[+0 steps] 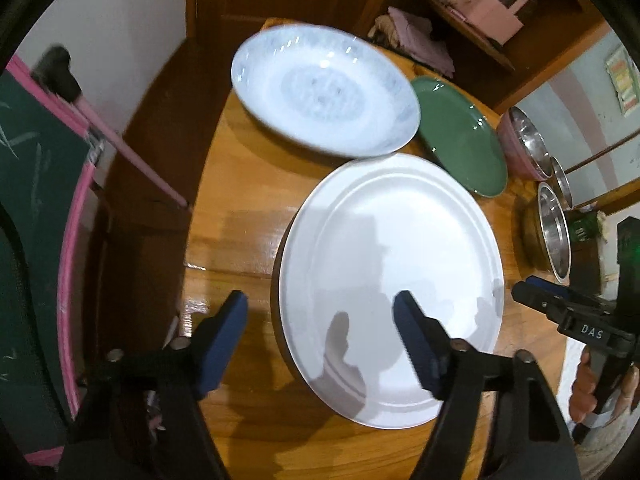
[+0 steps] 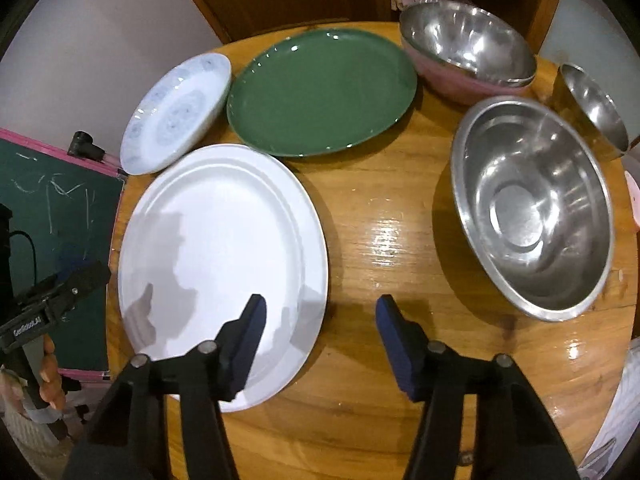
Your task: Organize plates and bowls
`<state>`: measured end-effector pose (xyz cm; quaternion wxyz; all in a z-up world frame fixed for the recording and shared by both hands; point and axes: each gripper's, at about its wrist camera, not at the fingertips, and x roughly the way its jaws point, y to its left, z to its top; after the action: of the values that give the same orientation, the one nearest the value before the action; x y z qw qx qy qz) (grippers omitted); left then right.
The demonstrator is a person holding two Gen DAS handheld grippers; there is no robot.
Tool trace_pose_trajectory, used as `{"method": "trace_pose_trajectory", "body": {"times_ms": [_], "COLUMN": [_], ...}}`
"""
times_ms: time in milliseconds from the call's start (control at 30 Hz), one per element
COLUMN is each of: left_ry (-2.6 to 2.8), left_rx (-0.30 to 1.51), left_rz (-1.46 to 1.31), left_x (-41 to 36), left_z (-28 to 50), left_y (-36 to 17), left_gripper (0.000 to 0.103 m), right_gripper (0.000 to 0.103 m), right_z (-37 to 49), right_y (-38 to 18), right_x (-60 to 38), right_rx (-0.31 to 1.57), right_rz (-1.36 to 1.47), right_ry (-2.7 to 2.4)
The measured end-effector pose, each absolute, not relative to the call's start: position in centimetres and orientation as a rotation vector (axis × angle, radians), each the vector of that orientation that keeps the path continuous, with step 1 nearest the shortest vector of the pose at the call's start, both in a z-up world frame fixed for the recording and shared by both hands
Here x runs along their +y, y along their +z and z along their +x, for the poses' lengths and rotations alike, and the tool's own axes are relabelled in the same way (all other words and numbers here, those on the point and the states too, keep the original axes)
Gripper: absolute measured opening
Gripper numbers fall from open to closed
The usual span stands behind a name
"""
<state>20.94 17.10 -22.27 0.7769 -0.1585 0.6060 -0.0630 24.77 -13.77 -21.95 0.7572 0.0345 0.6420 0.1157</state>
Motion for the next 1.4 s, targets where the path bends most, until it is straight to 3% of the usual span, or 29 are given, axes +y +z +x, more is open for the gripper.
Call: {"method": "trace_pose_trajectory", "body": {"times_ms": [333, 533, 600, 700, 1000, 1400], "left_ry": [-0.167, -0.187, -0.192, -0.177, -0.156, -0.194], "left_rx": [1.391, 1.420, 1.428, 1.440, 1.429, 1.352], "left_rz": [-0.385, -0.379, -0.371, -0.354, -0.324, -0.294], "left_x": [18.1, 18.2, 18.1, 18.3, 17.3, 15.0], "left_z": [21.7, 21.9, 22.0, 22.1, 21.3, 16.2], "left_y": [-24.9, -25.4, -25.5, -25.9, -24.1, -17.0], "left_gripper": [0.041, 0.038, 0.029, 0.019, 0.018, 0.018], "right_gripper": [0.038, 0.027, 0.021, 0.020, 0.020, 0.020], "right_z": [25.6, 25.9, 26.0, 26.1, 25.6, 21.2], "right_y": [-24.0, -25.0, -25.2, -25.2, -24.8, -18.7], "right_x": [-13.6, -13.1, -12.8, -12.8, -12.9, -13.7], "right_rx": [1.471, 1.511, 1.514, 1.515, 1.525, 1.452], "right_rz": [0.130, 0.148, 0.150, 0.157, 0.165, 0.152], "right_ry": [0.262, 0.271, 0.267, 0.263, 0.249, 0.261]}}
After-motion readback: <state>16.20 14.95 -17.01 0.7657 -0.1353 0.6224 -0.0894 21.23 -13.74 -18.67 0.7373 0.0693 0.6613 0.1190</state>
